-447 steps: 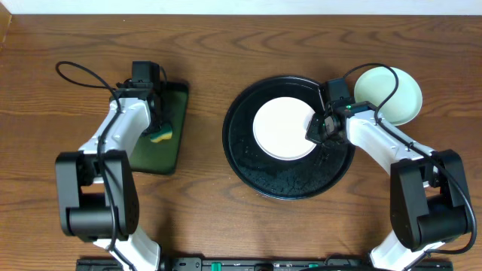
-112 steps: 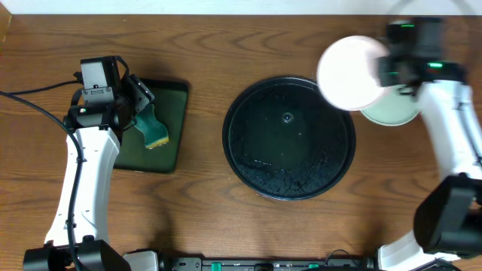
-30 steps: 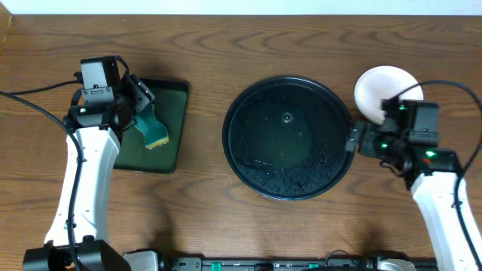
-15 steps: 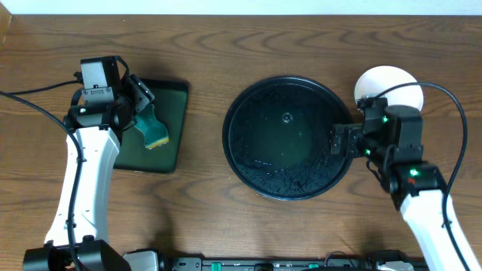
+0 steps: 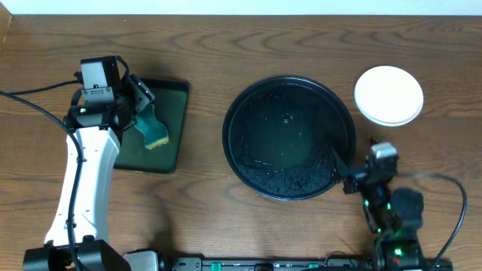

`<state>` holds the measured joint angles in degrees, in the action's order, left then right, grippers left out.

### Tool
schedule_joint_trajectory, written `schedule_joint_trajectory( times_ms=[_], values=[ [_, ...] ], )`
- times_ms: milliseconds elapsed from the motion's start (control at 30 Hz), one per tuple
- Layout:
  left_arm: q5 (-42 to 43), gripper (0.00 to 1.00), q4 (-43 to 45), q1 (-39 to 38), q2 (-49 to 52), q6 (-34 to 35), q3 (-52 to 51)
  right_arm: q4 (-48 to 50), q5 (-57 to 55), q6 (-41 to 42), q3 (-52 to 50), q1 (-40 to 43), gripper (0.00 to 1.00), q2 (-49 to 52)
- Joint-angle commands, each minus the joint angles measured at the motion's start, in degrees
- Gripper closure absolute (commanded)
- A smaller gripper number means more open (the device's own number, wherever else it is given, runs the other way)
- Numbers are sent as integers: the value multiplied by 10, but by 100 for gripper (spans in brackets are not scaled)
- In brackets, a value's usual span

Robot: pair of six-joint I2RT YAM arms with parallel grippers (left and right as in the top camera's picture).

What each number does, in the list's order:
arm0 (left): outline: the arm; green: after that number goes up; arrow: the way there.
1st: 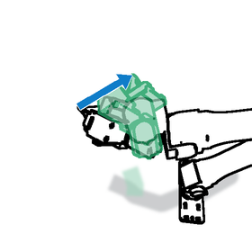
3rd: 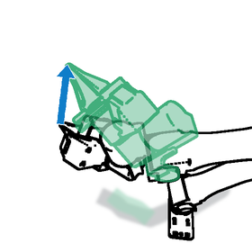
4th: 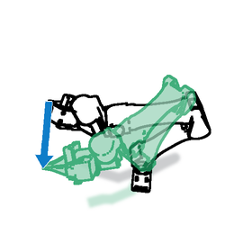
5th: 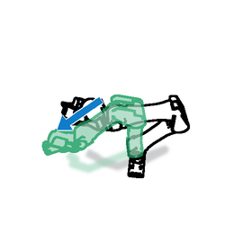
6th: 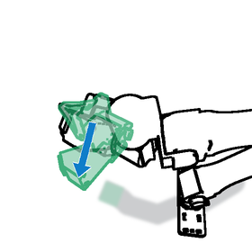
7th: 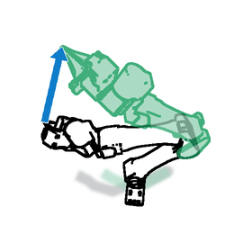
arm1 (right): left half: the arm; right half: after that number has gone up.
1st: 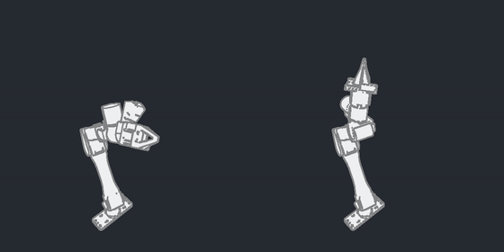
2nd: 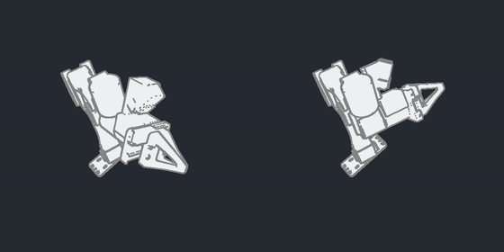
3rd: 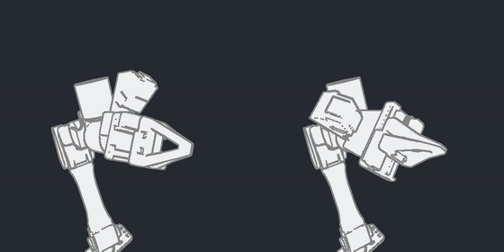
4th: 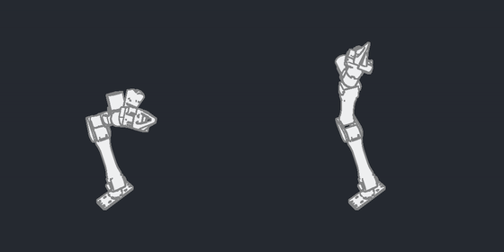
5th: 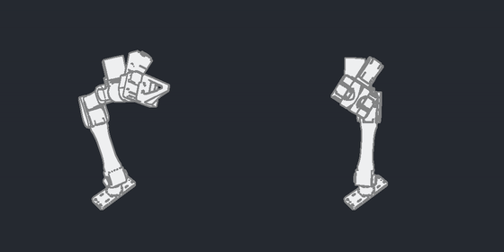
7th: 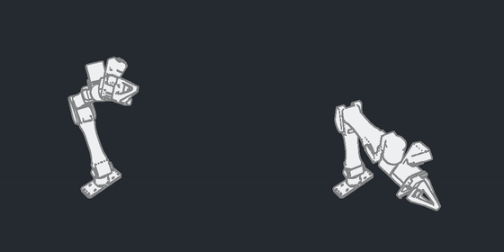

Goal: Clean dirty plates on tray and stack at the side

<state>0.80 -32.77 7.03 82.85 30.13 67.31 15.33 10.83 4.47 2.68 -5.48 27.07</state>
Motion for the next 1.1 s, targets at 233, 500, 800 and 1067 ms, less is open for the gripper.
schedule_joint_trajectory(
  times_ms=[233,500,800,1067],
  values=[
    [-3,22,0,2,2,-1,9,-61,-24,-7,-24,27,1,-139],
    [-3,21,0,2,2,-1,9,-191,-29,-9,-24,71,1,-244],
    [-3,22,0,2,2,-1,9,-192,-40,-68,-24,71,1,-268],
    [-3,22,0,2,2,-1,9,-193,-48,-69,-23,79,1,-268]
  ],
)
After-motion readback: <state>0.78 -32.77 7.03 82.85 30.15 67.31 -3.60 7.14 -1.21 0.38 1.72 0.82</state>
